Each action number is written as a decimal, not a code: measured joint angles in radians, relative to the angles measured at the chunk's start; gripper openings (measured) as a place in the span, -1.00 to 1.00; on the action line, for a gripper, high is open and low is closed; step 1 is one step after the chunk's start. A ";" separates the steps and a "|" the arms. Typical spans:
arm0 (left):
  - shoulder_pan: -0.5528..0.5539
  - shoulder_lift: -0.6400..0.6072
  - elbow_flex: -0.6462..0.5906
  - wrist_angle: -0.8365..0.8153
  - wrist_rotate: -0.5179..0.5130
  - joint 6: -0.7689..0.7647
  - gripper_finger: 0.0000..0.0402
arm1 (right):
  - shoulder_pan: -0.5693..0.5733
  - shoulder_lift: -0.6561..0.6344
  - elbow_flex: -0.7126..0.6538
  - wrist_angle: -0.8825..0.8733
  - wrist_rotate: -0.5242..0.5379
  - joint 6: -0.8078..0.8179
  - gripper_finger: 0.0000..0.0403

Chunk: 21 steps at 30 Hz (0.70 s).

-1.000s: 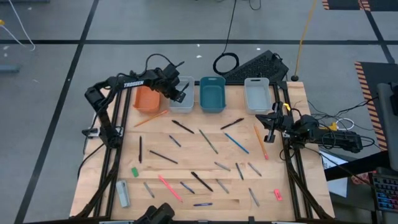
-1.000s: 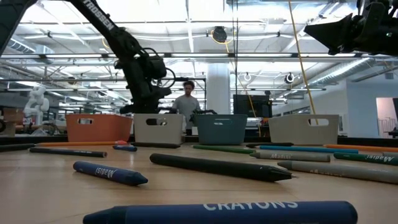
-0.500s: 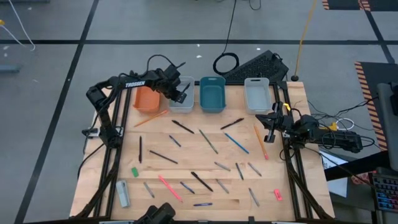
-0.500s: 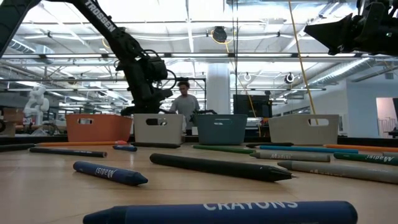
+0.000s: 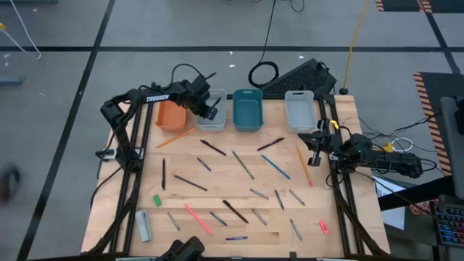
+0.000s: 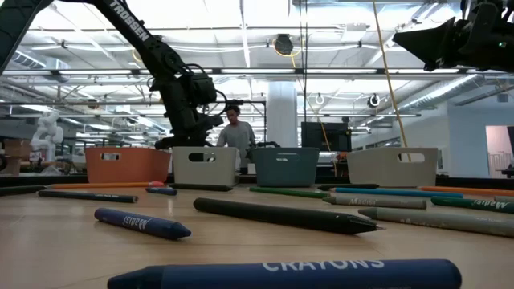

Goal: Sort crayons/erasers/pens/pencils in bins
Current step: Put the black pen into the left gray bin, then put the blue colored pencil into the right gray bin

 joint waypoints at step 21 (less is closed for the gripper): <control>-0.088 -0.233 -0.001 -0.011 -0.192 0.202 -0.97 | 0.000 0.000 0.000 -0.002 0.002 0.048 -1.00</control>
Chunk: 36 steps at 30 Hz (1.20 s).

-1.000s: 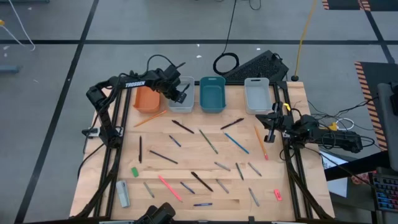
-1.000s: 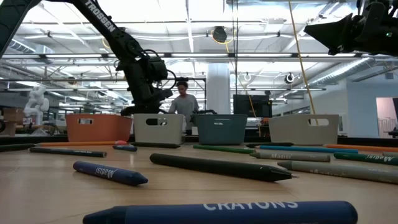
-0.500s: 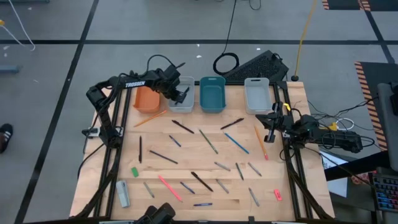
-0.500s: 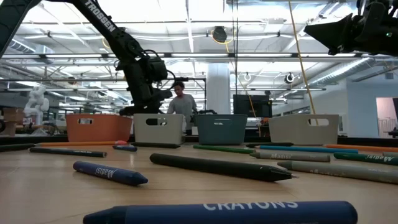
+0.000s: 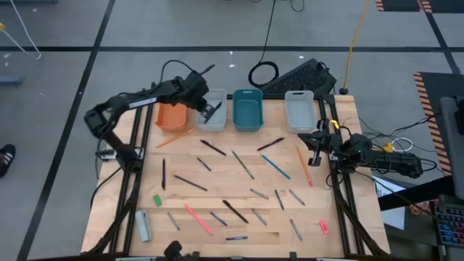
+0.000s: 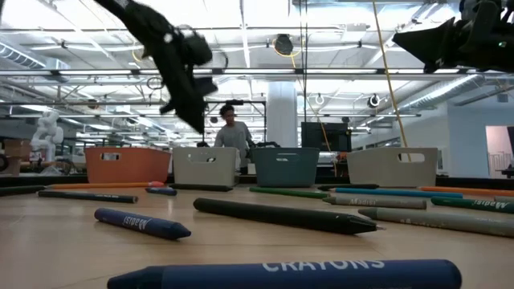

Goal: Sort crayons/erasers/pens/pencils in bins
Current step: Put the blue colored pencil into the right gray bin

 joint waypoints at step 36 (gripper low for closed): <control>-0.422 -0.428 -0.900 1.365 -0.034 0.144 -0.91 | 0.000 0.424 0.051 -0.005 0.191 0.394 -1.00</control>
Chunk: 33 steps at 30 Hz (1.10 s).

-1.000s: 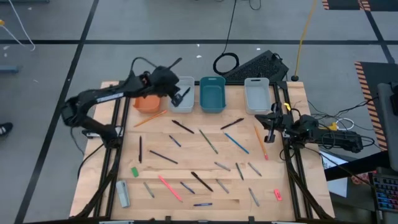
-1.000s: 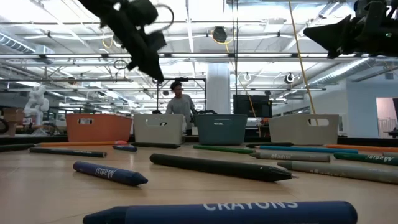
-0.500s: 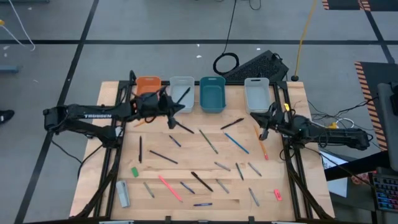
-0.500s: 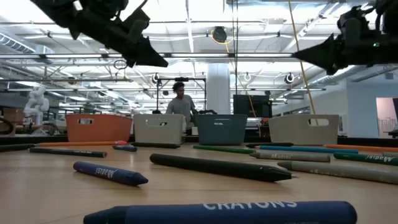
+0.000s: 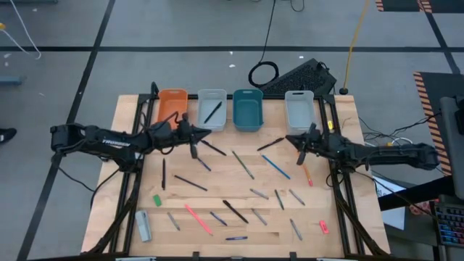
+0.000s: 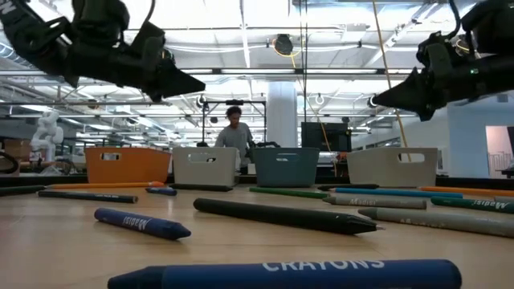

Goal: Sort crayons/erasers/pens/pencils in bins
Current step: Put the blue colored pencil into the right gray bin

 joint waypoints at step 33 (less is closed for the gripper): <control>0.005 0.001 -0.042 0.065 0.000 0.029 -0.98 | 0.000 0.507 0.387 -0.606 -0.123 0.364 -0.92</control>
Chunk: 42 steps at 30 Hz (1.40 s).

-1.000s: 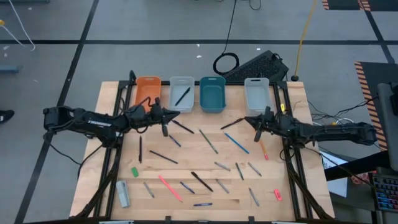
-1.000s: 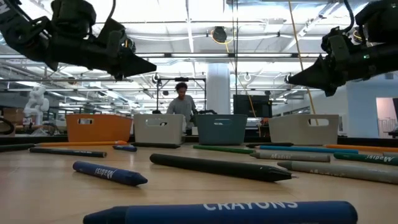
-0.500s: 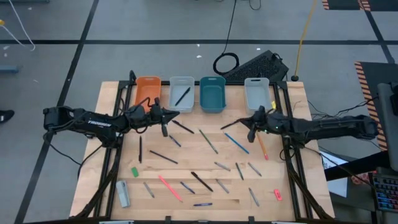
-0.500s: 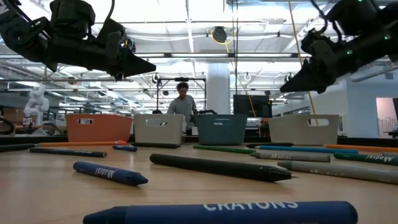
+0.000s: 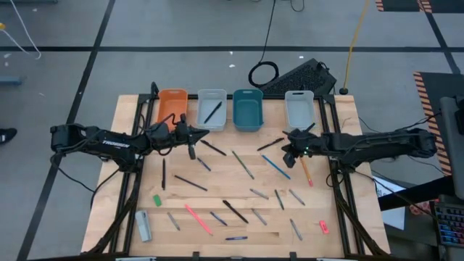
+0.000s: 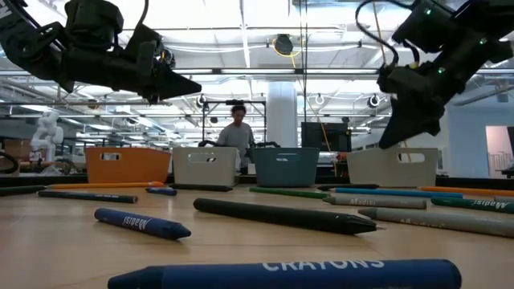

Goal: Sort crayons/erasers/pens/pencils in bins
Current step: Put the blue colored pencil into the right gray bin

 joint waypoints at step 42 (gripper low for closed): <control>-0.002 0.000 0.001 -0.039 0.001 -0.006 -0.92 | 0.151 0.559 0.309 -0.197 -0.040 0.118 -0.35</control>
